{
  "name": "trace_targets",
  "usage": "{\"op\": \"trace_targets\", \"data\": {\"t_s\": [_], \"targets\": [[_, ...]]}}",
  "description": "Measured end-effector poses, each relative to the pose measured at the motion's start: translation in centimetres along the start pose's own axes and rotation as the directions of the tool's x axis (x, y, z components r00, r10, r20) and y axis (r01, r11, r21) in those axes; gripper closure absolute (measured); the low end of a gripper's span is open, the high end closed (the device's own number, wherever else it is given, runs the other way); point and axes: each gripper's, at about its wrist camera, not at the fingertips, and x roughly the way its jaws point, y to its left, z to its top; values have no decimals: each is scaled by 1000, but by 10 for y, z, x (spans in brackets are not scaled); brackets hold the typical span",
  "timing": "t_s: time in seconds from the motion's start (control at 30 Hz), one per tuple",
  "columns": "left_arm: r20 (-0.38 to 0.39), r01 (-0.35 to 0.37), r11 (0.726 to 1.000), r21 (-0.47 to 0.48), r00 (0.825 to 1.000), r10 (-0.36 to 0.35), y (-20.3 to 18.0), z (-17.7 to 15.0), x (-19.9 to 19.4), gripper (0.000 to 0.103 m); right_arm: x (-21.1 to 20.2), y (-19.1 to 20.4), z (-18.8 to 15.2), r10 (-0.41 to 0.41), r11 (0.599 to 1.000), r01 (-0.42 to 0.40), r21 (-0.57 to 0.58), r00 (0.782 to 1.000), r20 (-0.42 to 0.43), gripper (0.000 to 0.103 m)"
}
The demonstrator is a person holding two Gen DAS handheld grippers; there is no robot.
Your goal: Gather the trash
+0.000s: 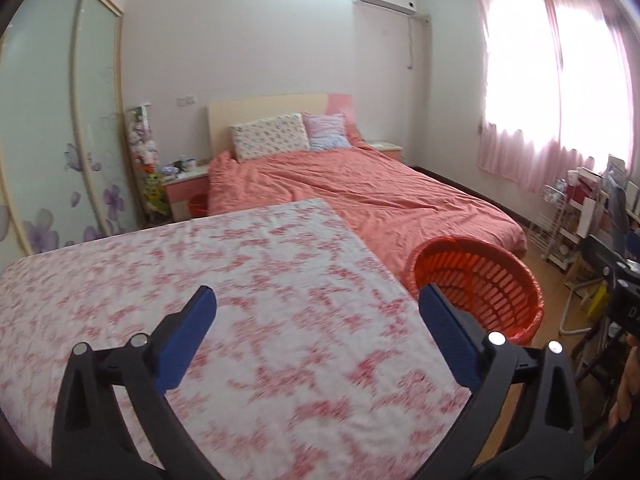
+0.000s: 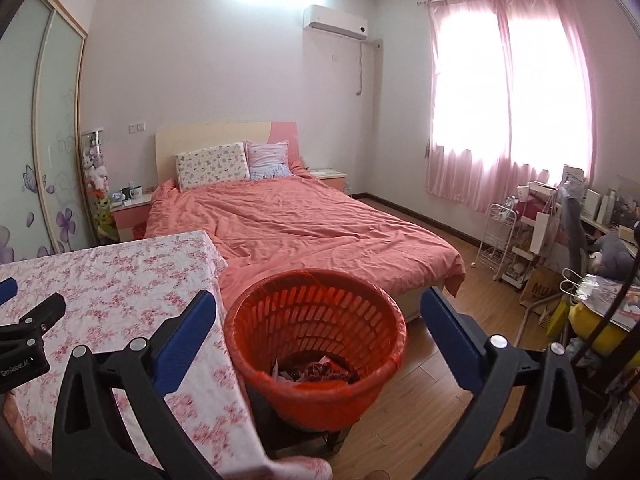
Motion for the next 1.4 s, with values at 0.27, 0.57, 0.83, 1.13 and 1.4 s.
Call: {"op": "trace_targets", "data": {"t_s": [0.27, 0.57, 0.83, 1.13, 1.4], "targets": [[46, -145, 988, -58, 988, 148, 35, -51, -64, 4, -47, 19, -39, -43, 999, 43, 20, 999, 15, 2], [3, -213, 968, -132, 977, 215, 56, -90, -94, 4, -64, 33, -55, -64, 996, 66, 55, 997, -38, 2], [-20, -234, 961, -144, 972, 234, 58, -95, -101, 4, -65, 45, -63, -84, 996, 87, 15, 991, -106, 2], [-35, -222, 963, -154, 975, 219, 57, -91, -105, 4, -68, 44, -65, -80, 995, 86, 40, 986, -148, 2], [-48, -209, 964, -162, 978, 204, 57, -89, -107, 4, -71, 44, -63, -65, 996, 73, 48, 986, -155, 2]]}}
